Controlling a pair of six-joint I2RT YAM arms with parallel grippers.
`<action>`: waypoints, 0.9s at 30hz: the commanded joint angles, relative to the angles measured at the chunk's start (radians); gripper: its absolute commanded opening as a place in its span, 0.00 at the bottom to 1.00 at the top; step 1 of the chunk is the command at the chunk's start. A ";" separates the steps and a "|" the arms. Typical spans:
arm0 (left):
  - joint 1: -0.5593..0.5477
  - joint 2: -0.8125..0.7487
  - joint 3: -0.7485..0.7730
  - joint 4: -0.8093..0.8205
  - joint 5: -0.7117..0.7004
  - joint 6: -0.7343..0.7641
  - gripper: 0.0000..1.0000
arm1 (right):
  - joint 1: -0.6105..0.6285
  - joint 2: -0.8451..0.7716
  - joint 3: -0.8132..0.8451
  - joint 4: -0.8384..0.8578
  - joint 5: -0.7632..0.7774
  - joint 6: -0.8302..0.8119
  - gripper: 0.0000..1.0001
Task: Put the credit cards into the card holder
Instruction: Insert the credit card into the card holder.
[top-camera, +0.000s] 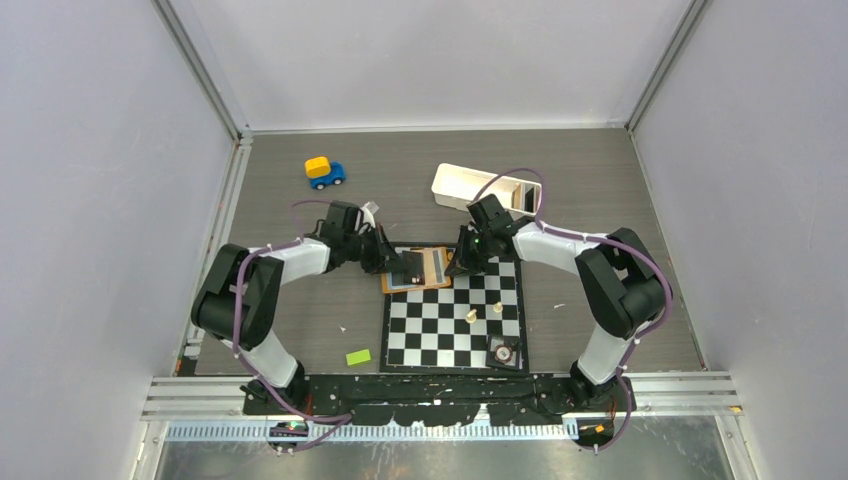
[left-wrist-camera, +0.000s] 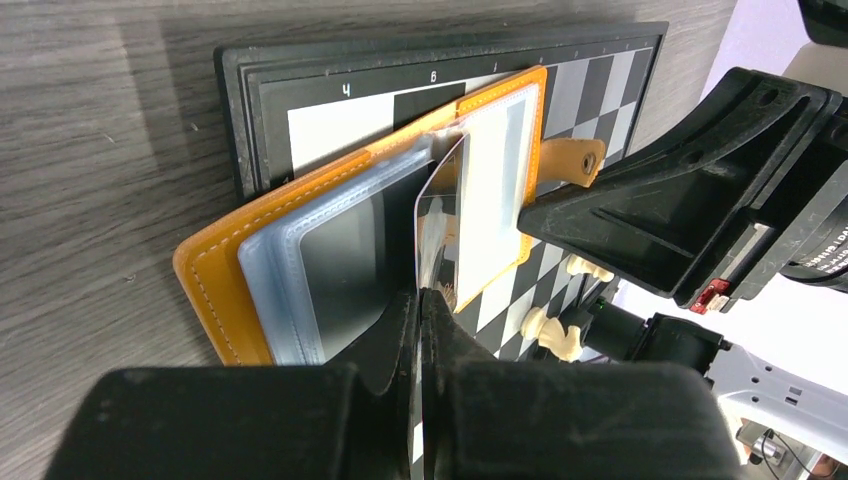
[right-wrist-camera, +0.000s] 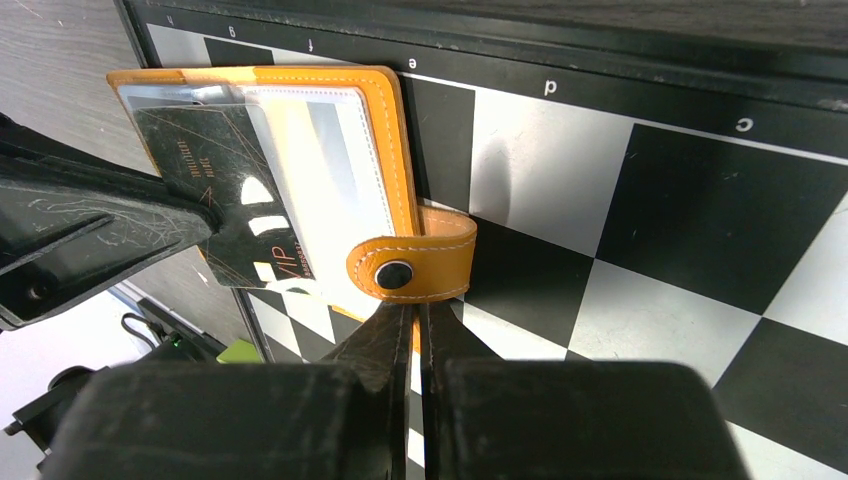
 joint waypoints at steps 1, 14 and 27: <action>0.004 0.026 -0.021 0.058 -0.041 -0.009 0.00 | 0.012 0.044 0.000 -0.050 0.082 -0.017 0.05; 0.003 0.024 -0.051 0.105 -0.032 -0.038 0.00 | 0.017 0.048 0.009 -0.056 0.085 -0.019 0.05; -0.046 0.035 -0.042 0.115 -0.064 -0.059 0.00 | 0.023 0.037 0.016 -0.060 0.093 -0.013 0.04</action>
